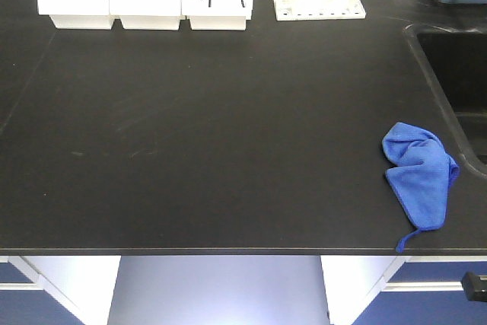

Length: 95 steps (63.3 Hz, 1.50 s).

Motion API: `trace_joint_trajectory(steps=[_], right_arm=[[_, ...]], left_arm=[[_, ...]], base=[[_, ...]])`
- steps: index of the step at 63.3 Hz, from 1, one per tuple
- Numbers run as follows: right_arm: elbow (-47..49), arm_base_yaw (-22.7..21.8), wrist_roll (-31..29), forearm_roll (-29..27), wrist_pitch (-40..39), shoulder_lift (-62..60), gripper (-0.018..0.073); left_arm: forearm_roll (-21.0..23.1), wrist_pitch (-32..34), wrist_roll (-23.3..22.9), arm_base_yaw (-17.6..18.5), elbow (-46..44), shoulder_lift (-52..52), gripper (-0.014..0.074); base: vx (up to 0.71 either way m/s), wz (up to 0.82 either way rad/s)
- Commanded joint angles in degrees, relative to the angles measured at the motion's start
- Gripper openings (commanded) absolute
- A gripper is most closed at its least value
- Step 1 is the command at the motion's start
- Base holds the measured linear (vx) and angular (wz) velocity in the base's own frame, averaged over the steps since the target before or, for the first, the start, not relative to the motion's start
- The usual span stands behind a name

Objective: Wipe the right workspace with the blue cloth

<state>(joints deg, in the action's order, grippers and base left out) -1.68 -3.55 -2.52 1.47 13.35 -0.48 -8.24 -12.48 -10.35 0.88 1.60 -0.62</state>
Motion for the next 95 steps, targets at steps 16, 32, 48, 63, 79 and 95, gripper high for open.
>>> trace_joint_trajectory(steps=[16,32,48,63,79,95], right_arm=[[-1.2,-0.3,-0.2,0.2,-4.6,-0.6,-0.0008],[-1.2,-0.3,-0.2,0.2,-4.6,-0.6,-0.0008],[-1.2,-0.3,-0.2,0.3,-5.3,-0.6,-0.0008],[-1.2,-0.3,-0.2,0.2,-14.8,-0.6,-0.0008],[5.8,-0.3,5.0,-1.5,-29.6,-0.4,-0.0006],[28.7,-0.3,4.8,0.3,-1.0,12.8,-0.0004]], left_arm=[[-0.1,4.5,-0.5,-0.3,1.7,-0.9,-0.0006],[-0.1,4.5,-0.5,-0.3,1.7,-0.9,-0.0006],[-0.1,4.5,-0.5,-0.3,1.7,-0.9,-0.0006],[-0.1,4.5,-0.5,-0.3,1.7,-0.9,-0.0006],[-0.1,4.5,-0.5,-0.3,1.7,-0.9,-0.0006],[-0.1,4.5,-0.5,-0.3,1.7,-0.9,-0.0006]], base=[[0.00,0.00],[0.00,0.00],[0.00,0.00],[0.00,0.00],[0.00,0.00],[0.00,0.00]])
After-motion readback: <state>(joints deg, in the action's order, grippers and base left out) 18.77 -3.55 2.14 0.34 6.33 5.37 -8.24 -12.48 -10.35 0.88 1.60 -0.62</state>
